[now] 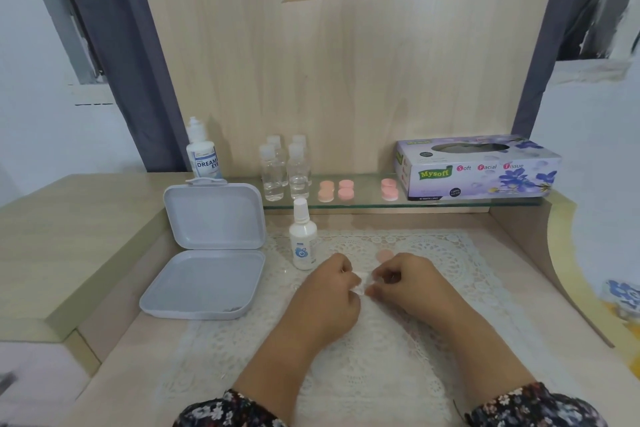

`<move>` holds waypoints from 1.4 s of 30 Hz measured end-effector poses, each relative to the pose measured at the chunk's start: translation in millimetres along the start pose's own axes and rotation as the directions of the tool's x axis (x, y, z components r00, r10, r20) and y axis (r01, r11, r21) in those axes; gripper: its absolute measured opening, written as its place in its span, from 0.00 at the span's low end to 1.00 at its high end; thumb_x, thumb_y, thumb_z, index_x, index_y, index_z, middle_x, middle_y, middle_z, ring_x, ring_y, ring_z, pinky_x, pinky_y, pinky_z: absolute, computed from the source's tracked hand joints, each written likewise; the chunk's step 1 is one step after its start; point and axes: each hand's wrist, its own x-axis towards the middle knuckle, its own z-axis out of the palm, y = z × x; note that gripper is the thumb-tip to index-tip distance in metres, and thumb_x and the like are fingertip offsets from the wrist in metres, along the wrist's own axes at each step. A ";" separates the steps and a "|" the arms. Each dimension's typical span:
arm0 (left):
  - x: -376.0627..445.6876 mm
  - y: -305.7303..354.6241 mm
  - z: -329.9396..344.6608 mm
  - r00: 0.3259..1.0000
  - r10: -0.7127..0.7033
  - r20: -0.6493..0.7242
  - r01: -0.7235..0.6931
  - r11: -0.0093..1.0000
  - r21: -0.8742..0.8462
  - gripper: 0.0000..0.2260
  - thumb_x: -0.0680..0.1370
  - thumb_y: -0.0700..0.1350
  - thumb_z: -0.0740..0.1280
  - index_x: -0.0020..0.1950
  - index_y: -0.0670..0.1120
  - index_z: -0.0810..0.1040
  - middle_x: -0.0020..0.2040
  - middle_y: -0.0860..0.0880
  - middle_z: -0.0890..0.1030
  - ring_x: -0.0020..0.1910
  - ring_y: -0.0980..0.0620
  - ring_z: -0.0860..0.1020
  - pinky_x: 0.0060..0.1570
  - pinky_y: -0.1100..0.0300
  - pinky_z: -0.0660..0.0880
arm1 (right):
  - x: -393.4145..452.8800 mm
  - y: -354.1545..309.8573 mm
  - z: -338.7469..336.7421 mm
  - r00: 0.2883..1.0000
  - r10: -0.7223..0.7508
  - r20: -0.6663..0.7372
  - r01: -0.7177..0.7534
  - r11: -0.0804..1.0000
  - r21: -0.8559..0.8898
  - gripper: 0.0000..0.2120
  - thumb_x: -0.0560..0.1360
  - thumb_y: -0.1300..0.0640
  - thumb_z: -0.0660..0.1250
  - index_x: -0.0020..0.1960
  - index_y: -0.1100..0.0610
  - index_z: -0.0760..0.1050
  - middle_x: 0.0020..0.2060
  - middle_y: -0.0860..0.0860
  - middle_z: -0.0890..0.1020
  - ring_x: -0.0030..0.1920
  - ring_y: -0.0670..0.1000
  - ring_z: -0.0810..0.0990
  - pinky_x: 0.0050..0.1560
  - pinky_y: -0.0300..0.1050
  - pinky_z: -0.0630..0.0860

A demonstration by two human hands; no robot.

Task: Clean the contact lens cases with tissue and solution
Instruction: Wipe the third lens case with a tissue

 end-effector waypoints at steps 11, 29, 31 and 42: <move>14.9 9.6 -5.2 0.954 -0.293 0.060 0.298 0.920 -0.255 0.09 0.79 0.47 0.66 0.51 0.41 0.76 0.49 0.49 0.71 0.47 0.53 0.71 0.44 0.64 0.65 | -1.6 -2.1 -2.2 1.000 -0.005 -0.005 0.005 1.000 0.004 0.09 0.70 0.52 0.75 0.47 0.54 0.83 0.40 0.46 0.80 0.42 0.45 0.79 0.41 0.37 0.74; 3.2 25.6 -11.7 0.999 -0.026 -0.026 0.030 0.985 0.170 0.11 0.74 0.45 0.70 0.56 0.50 0.78 0.45 0.48 0.77 0.42 0.49 0.76 0.39 0.59 0.71 | 0.5 1.9 0.6 1.000 0.004 -0.008 -0.004 1.000 0.002 0.16 0.70 0.51 0.73 0.45 0.65 0.79 0.43 0.60 0.81 0.35 0.50 0.74 0.40 0.44 0.72; 6.2 21.8 -8.0 0.994 -0.109 -0.028 0.112 0.985 0.132 0.11 0.81 0.46 0.61 0.63 0.49 0.72 0.53 0.47 0.74 0.51 0.47 0.73 0.47 0.57 0.70 | -0.6 0.3 0.3 1.000 0.003 -0.010 -0.003 1.000 -0.002 0.17 0.69 0.51 0.74 0.47 0.65 0.80 0.44 0.59 0.81 0.40 0.56 0.79 0.44 0.48 0.76; 7.3 10.3 -12.9 0.916 -0.245 -0.318 0.127 0.928 -0.350 0.05 0.79 0.41 0.66 0.52 0.50 0.78 0.46 0.59 0.77 0.47 0.59 0.74 0.47 0.73 0.68 | -0.5 -1.5 -2.1 1.000 0.016 -0.003 -0.016 1.000 0.015 0.15 0.70 0.51 0.75 0.49 0.61 0.82 0.45 0.55 0.82 0.46 0.53 0.81 0.48 0.46 0.77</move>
